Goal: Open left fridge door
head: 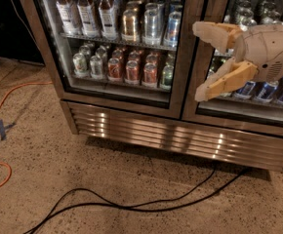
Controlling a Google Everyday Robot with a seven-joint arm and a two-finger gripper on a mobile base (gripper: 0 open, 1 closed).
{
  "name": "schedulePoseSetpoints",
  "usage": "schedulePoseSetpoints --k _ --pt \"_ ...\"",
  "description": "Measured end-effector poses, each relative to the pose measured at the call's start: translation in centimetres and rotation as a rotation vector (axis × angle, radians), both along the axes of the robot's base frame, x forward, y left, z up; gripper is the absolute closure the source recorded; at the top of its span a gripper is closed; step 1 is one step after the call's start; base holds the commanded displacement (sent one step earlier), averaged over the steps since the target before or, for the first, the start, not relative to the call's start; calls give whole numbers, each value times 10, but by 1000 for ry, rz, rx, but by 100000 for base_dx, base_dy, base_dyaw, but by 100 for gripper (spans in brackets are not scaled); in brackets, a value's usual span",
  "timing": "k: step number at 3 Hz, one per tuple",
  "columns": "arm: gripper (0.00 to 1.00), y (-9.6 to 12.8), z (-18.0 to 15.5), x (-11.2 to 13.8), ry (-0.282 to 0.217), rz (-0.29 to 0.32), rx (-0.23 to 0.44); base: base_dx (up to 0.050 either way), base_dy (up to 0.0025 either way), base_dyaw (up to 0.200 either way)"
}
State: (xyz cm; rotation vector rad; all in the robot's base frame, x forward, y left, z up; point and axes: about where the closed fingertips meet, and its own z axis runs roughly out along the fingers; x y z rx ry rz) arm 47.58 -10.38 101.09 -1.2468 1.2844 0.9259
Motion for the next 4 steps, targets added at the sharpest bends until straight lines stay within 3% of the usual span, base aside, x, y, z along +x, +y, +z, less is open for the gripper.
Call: schedulePoseSetpoints --k 2,3,4 --pt "0 0 0 0 0 0 0 4749 1 -17" --pt "0 0 0 0 0 0 0 4544 191 8395" --pt "0 0 0 0 0 1 0 2174 -182 -18211"
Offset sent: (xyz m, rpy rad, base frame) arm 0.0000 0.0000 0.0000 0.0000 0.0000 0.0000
